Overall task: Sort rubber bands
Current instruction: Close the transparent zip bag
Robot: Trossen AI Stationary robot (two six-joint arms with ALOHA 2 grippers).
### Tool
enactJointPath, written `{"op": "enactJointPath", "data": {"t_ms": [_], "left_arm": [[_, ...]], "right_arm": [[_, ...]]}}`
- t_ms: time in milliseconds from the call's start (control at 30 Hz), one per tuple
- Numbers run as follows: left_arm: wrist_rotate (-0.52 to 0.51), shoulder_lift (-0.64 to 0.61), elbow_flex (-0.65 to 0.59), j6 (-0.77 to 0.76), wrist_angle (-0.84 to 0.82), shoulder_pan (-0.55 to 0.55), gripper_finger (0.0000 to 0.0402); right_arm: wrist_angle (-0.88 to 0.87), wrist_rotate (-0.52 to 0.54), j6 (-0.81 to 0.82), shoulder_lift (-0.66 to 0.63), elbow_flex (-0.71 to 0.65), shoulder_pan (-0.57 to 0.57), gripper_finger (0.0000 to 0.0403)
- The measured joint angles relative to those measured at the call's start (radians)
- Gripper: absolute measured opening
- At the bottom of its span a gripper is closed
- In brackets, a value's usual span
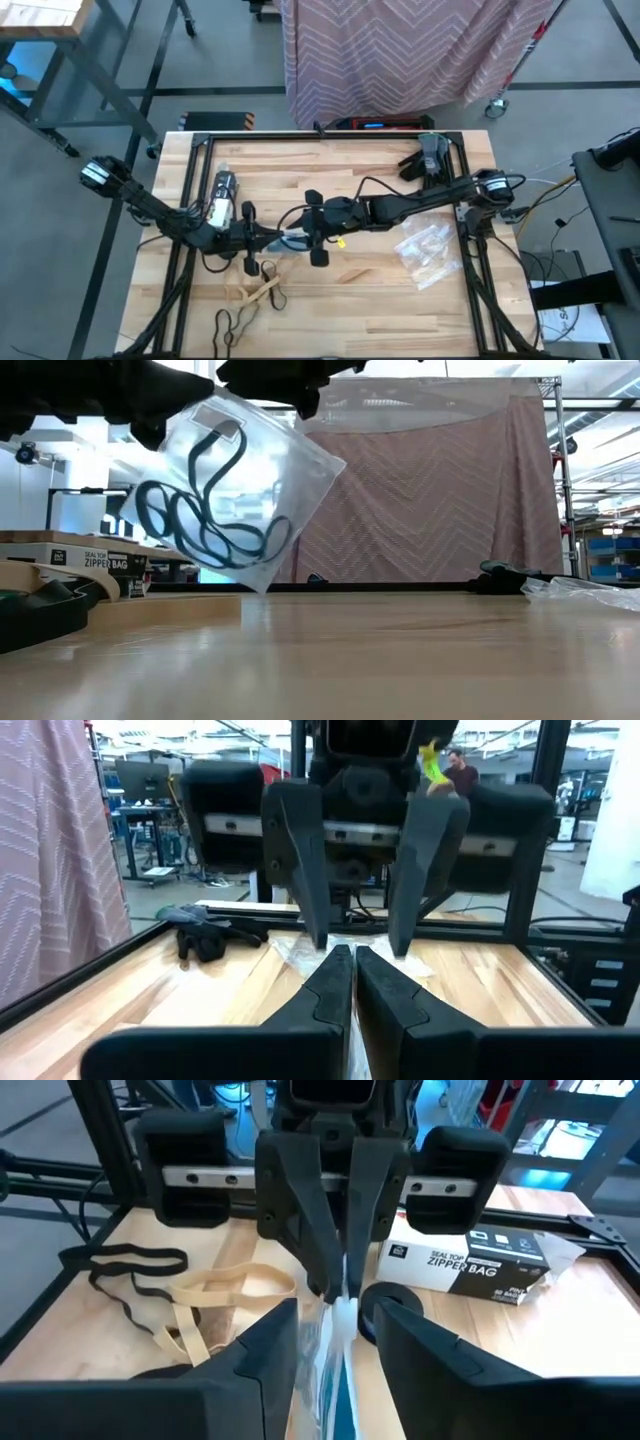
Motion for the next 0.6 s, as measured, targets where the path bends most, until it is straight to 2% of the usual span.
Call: {"op": "enactJointPath", "data": {"t_ms": [367, 600], "left_arm": [[-0.001, 0.046, 0.056, -0.001, -0.005, 0.000, 0.0000], [-0.009, 0.048, 0.071, 0.002, -0.030, 0.000, 0.0000]], "right_arm": [[0.007, -0.002, -0.009, 0.001, -0.001, 0.000, 0.0081], [-0.005, -0.006, 0.008, 0.001, -0.002, 0.000, 0.0030]]}}
